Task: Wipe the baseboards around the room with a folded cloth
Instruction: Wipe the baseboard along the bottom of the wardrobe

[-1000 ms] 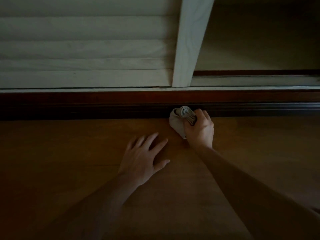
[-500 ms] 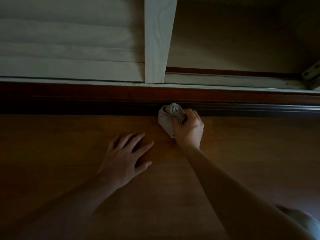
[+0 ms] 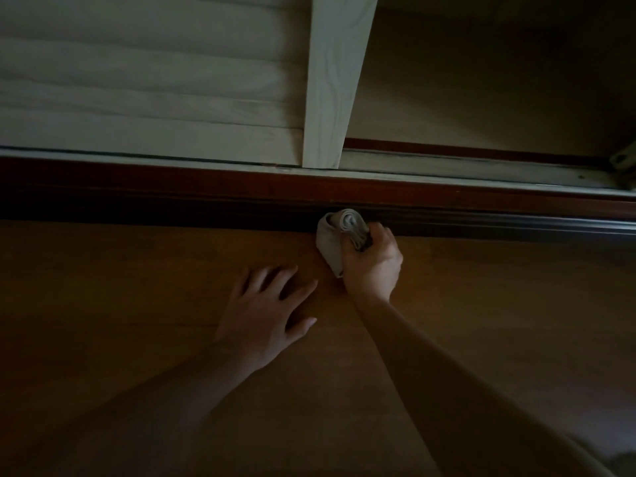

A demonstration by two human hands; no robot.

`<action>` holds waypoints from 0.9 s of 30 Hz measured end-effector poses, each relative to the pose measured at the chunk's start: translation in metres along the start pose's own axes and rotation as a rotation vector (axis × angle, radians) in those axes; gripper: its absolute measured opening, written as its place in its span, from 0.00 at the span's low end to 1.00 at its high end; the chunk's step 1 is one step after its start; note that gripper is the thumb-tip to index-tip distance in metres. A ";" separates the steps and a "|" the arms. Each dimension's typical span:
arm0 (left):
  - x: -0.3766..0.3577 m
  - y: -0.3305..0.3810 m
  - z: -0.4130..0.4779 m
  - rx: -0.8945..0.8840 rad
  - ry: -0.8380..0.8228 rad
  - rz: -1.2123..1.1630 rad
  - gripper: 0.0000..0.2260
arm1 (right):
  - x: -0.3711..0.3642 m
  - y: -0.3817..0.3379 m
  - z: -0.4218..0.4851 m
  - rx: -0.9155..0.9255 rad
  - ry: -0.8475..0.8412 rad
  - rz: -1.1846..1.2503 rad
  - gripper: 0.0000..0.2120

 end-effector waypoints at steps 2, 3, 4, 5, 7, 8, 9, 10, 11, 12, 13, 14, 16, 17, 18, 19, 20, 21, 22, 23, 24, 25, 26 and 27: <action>0.002 0.009 0.001 0.044 -0.008 -0.030 0.30 | 0.000 -0.002 0.003 0.052 -0.051 0.026 0.09; 0.001 0.014 0.001 0.065 -0.012 -0.038 0.30 | 0.002 -0.001 0.006 0.062 -0.072 0.029 0.09; 0.000 0.018 0.000 0.084 -0.021 -0.040 0.31 | 0.006 0.004 0.008 0.066 -0.090 0.023 0.09; -0.001 0.022 0.000 0.100 -0.033 -0.045 0.31 | 0.011 0.009 0.010 0.067 -0.103 0.011 0.08; 0.000 0.028 0.001 0.138 -0.051 -0.074 0.31 | 0.023 0.021 0.015 0.055 -0.112 -0.014 0.08; 0.002 0.031 0.003 0.163 -0.056 -0.096 0.31 | 0.029 0.027 0.018 0.044 -0.109 -0.030 0.08; 0.003 0.035 0.004 0.190 -0.060 -0.119 0.30 | 0.034 0.031 0.021 0.030 -0.105 -0.044 0.09; 0.003 0.040 0.005 0.211 -0.068 -0.137 0.30 | 0.038 0.035 0.023 0.012 -0.103 -0.055 0.09; 0.003 0.046 0.006 0.216 -0.079 -0.147 0.30 | 0.040 0.037 0.025 -0.001 -0.108 -0.064 0.10; 0.002 0.052 0.006 0.204 -0.089 -0.150 0.30 | 0.041 0.038 0.026 -0.004 -0.115 -0.067 0.10; 0.001 0.058 0.006 0.189 -0.095 -0.148 0.30 | 0.040 0.037 0.026 0.009 -0.124 -0.061 0.09; 0.000 0.062 0.006 0.183 -0.097 -0.141 0.31 | 0.038 0.035 0.026 0.036 -0.141 -0.043 0.09; -0.001 0.065 0.005 0.203 -0.090 -0.128 0.31 | 0.033 0.027 0.026 0.094 -0.198 0.001 0.08; -0.002 0.066 0.006 0.209 -0.091 -0.121 0.31 | 0.032 0.026 0.028 0.097 -0.217 0.009 0.09; -0.001 0.068 0.007 0.214 -0.099 -0.113 0.31 | 0.033 0.027 0.029 0.083 -0.223 0.009 0.08; -0.001 0.072 0.007 0.230 -0.100 -0.116 0.32 | 0.035 0.030 0.030 0.074 -0.226 0.008 0.08; -0.001 0.076 0.008 0.252 -0.097 -0.125 0.32 | 0.036 0.032 0.032 0.076 -0.227 0.004 0.09; -0.001 0.080 0.008 0.271 -0.101 -0.133 0.33 | 0.038 0.035 0.033 0.079 -0.223 -0.002 0.09; -0.001 0.083 0.009 0.283 -0.102 -0.135 0.33 | 0.040 0.038 0.033 0.081 -0.215 -0.005 0.09; -0.002 0.085 0.009 0.290 -0.090 -0.129 0.33 | 0.040 0.039 0.034 0.088 -0.208 -0.001 0.09; -0.004 0.086 0.008 0.296 -0.071 -0.119 0.33 | 0.039 0.038 0.033 0.105 -0.207 0.012 0.09; -0.005 0.087 0.007 0.303 -0.052 -0.111 0.33 | 0.037 0.036 0.031 0.127 -0.208 0.027 0.09; -0.006 0.087 0.007 0.310 -0.034 -0.112 0.33 | 0.035 0.033 0.030 0.147 -0.209 0.039 0.09; -0.008 0.087 0.007 0.312 -0.016 -0.120 0.33 | 0.032 0.032 0.031 0.161 -0.214 0.046 0.10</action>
Point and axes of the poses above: each hand's wrist, its own z-axis towards the middle knuckle, its own x-axis out of the back of the hand, y = z × x, the point moved 2 cm from there along z, towards the middle knuckle, and after that the axes turned 11 degrees about x, right-handed, at the moved point
